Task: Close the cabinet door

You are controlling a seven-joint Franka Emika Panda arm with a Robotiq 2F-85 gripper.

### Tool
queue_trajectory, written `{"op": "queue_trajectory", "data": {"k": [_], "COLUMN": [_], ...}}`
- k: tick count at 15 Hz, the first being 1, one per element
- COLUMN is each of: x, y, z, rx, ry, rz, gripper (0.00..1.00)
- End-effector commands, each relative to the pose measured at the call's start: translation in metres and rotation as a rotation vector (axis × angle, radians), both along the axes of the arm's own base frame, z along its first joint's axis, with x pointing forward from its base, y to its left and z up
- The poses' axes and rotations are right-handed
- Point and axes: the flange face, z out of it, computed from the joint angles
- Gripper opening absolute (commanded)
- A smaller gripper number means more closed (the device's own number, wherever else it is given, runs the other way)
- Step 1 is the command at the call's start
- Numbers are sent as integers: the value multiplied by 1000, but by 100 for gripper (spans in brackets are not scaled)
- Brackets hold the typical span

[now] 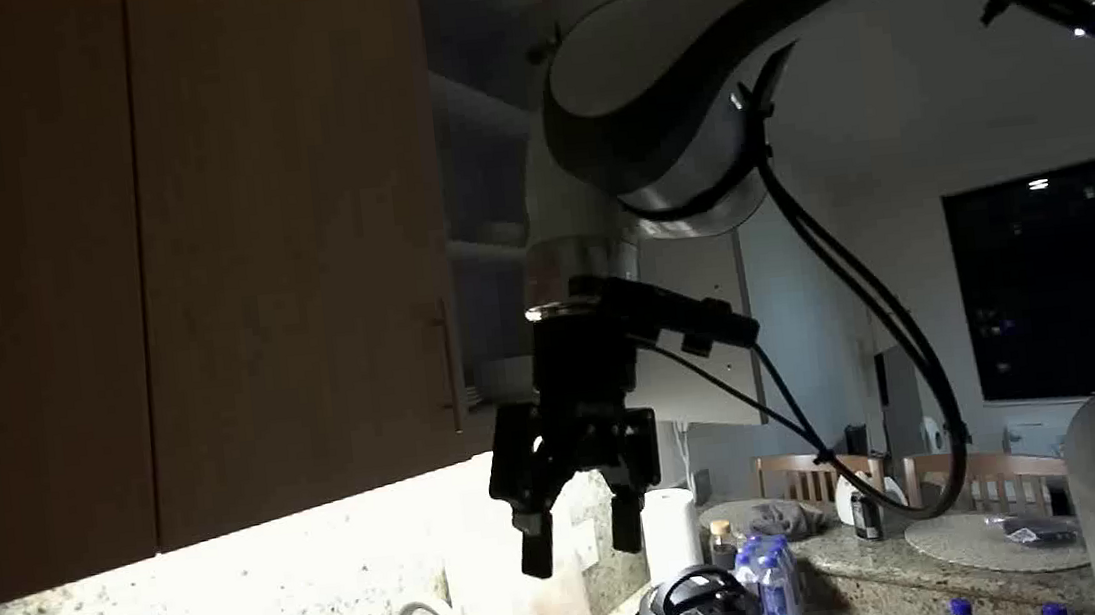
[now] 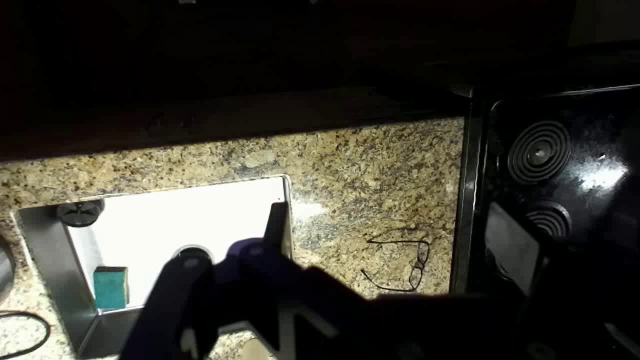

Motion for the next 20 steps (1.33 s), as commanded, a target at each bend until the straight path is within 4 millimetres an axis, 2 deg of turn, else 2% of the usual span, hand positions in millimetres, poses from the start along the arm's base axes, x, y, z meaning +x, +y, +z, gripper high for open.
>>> {"op": "queue_trajectory", "data": {"k": [1,16,20], "x": [0,0,-8], "y": [0,0,-7], "z": [1,1,8], "rx": [0,0,-1], "ry": [1,1,26], "rz": [0,0,21], "gripper": [100,100,100]}}
